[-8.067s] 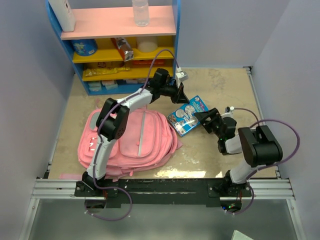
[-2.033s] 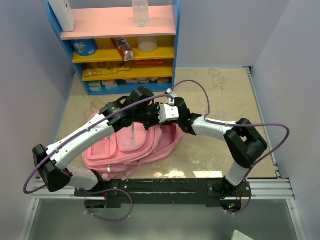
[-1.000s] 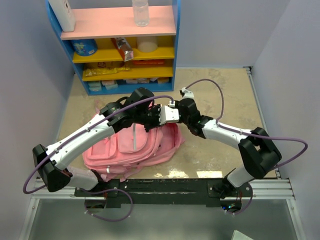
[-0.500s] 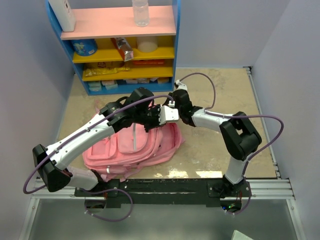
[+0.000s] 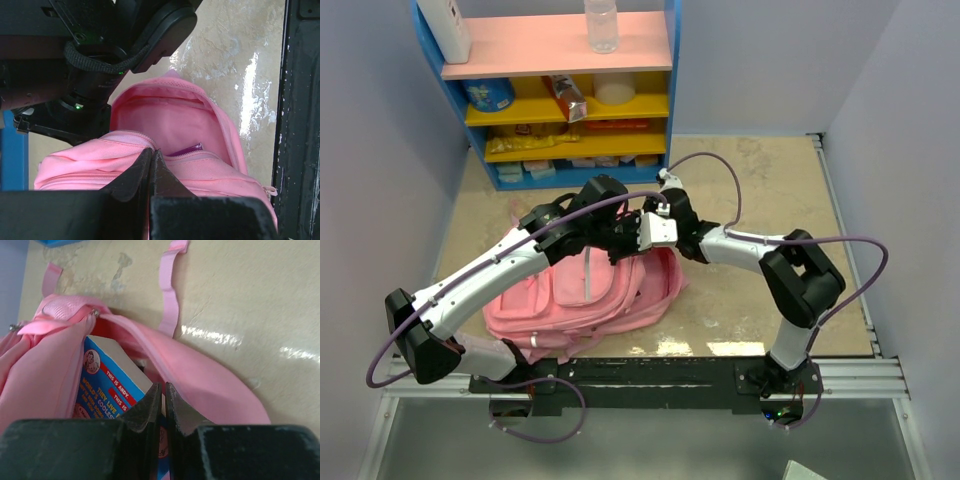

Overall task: Pack the student bag
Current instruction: Place the book in the student bag.

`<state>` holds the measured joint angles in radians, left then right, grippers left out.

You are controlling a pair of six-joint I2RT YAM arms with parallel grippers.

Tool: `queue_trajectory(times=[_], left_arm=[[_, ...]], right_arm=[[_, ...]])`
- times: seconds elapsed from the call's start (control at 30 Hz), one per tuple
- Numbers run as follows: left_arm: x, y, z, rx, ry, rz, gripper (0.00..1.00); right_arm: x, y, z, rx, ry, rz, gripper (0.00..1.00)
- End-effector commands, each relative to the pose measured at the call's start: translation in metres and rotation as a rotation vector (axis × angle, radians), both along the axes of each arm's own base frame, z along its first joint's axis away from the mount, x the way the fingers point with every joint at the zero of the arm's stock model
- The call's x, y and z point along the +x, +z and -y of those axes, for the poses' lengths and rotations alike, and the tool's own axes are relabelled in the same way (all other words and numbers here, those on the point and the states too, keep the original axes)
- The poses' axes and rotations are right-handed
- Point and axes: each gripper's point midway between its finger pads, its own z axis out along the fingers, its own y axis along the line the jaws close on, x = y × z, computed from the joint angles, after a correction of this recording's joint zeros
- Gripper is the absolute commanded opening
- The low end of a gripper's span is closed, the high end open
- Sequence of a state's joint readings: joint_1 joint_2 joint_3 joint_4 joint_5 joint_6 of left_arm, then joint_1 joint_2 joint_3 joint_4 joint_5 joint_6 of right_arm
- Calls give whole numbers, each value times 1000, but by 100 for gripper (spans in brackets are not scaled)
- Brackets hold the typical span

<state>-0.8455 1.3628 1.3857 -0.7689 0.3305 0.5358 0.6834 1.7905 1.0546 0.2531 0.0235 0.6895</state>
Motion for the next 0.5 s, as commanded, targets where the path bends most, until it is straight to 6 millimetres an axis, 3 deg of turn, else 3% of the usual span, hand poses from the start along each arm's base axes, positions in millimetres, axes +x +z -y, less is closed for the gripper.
queue_trajectory(times=[0.0,0.2,0.47], left_arm=[[5,48,16,-128,-46,98,0],[5,51,14,-130,-43,108,0],[4,50,16,-131,-49,106,0]], right_arm=[[-42,13,-29,88,140,-44,11],[-59,18,-36,123,177,-103,9],[-109,14,-42,237,255,-193,11]])
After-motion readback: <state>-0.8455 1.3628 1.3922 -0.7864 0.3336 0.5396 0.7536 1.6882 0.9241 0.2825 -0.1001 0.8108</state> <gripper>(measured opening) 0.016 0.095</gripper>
